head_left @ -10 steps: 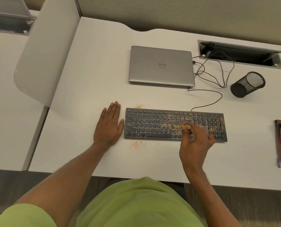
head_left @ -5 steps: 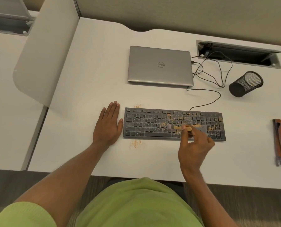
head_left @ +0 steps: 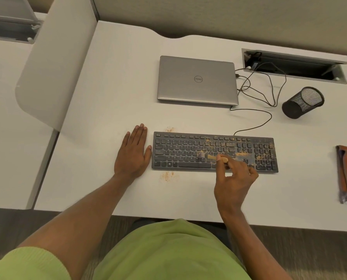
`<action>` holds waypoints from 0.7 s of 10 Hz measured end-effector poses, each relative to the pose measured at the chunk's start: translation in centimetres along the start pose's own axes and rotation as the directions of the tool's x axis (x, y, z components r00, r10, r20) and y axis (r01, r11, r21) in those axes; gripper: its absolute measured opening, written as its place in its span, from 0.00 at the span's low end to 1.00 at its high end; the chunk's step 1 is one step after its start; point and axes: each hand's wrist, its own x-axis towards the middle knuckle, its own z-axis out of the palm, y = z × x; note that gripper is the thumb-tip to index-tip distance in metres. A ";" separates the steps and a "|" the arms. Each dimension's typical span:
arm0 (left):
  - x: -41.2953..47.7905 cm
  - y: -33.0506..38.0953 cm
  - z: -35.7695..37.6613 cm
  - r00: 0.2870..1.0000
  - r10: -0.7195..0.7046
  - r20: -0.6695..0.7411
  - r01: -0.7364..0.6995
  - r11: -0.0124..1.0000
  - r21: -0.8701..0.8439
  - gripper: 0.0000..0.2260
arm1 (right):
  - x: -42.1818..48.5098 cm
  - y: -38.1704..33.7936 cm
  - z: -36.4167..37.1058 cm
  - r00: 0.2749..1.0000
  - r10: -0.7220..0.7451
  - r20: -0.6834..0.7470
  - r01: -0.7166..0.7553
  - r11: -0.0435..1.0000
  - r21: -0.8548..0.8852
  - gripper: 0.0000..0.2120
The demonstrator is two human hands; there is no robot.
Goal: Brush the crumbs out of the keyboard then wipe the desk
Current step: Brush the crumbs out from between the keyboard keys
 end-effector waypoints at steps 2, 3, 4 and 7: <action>0.0 0.1 -0.1 1.000 0.001 0.006 -0.001 1.000 -0.001 0.30 | -0.3 0.3 0.0 0.998 -0.006 0.068 0.009 0.999 -0.049 0.02; 0.0 0.0 -0.1 1.000 0.000 0.003 0.000 1.000 0.005 0.30 | -0.1 0.3 -0.4 0.999 0.013 0.029 -0.013 1.000 -0.016 0.03; 0.0 0.0 0.0 1.000 0.001 0.004 -0.001 1.000 0.000 0.30 | 0.5 0.3 -0.3 1.000 0.025 -0.004 -0.025 1.000 -0.008 0.08; 0.0 0.0 0.0 1.000 -0.001 0.006 0.001 1.000 -0.001 0.30 | 0.4 0.8 -0.7 0.999 0.044 0.019 -0.043 0.998 -0.046 0.02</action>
